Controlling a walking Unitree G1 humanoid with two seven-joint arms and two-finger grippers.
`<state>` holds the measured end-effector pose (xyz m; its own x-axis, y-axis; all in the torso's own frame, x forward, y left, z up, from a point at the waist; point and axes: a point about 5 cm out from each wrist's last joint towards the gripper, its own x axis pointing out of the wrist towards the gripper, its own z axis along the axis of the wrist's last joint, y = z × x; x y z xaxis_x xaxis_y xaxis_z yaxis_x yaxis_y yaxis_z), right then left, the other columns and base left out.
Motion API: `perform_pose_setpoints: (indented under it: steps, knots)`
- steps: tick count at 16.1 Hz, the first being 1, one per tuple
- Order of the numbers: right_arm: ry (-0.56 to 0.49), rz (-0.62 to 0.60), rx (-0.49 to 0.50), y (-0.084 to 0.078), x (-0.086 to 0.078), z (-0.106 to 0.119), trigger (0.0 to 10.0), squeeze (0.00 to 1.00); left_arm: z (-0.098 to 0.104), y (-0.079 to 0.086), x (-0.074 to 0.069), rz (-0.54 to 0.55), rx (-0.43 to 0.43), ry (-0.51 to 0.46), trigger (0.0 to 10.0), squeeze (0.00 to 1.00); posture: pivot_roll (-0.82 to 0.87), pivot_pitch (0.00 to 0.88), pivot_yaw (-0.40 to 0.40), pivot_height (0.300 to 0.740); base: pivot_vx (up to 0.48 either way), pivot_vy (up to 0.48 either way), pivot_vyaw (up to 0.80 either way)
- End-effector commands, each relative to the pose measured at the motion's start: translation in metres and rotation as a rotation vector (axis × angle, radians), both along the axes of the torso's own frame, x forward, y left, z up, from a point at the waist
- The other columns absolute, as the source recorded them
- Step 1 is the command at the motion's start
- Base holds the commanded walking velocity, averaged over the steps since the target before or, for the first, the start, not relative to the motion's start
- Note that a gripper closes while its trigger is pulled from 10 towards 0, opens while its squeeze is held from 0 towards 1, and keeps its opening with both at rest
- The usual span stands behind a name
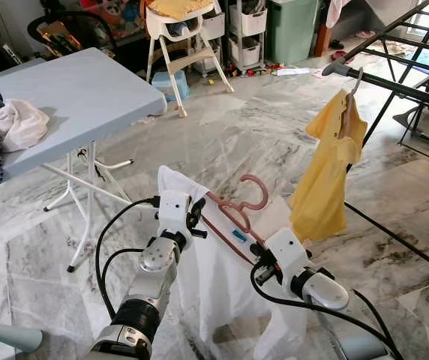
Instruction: Hang hanger
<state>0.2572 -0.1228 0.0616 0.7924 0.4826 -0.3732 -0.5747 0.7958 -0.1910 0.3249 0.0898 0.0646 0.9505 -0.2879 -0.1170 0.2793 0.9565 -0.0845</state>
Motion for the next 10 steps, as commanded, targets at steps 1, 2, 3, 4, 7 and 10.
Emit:
perform_pose_setpoints:
  steps: [1, 2, 3, 4, 7, 10]
  knots:
    - [-0.037, 0.022, 0.012, 0.007, 0.002, 0.006, 10.0, 0.0, 0.005, 0.005, 0.004, 0.019, 0.003, -0.019, 0.0, 0.0, -0.16, 0.023, 0.135, 0.74, 0.0, 0.0, 0.0]
    - [-0.036, 0.022, 0.012, 0.007, 0.002, 0.006, 10.0, 0.0, 0.004, 0.006, 0.004, 0.02, 0.006, -0.018, 0.0, 0.0, -0.16, 0.022, 0.135, 0.74, 0.0, 0.0, 0.0]
    - [-0.036, 0.024, 0.011, 0.007, 0.002, 0.006, 10.0, 0.0, 0.004, 0.007, 0.004, 0.021, 0.009, -0.016, 0.0, 0.0, -0.16, 0.02, 0.136, 0.74, 0.0, 0.0, 0.0]
    - [-0.035, 0.027, 0.009, 0.008, 0.002, 0.005, 10.0, 0.0, 0.004, 0.008, 0.004, 0.025, 0.014, -0.017, 0.0, 0.0, -0.16, 0.017, 0.136, 0.74, 0.0, 0.0, 0.0]
    - [-0.037, 0.035, -0.02, 0.006, 0.002, 0.002, 10.0, 0.0, 0.006, 0.014, 0.007, 0.043, 0.033, -0.025, 0.0, 0.0, -0.15, 0.012, 0.139, 0.74, 0.0, 0.0, 0.0]
    - [-0.033, 0.047, -0.118, -0.006, 0.0, -0.006, 10.0, 0.0, 0.009, 0.026, 0.011, 0.082, 0.054, -0.033, 0.0, 0.0, -0.15, 0.008, 0.144, 0.74, 0.0, 0.0, 0.0]
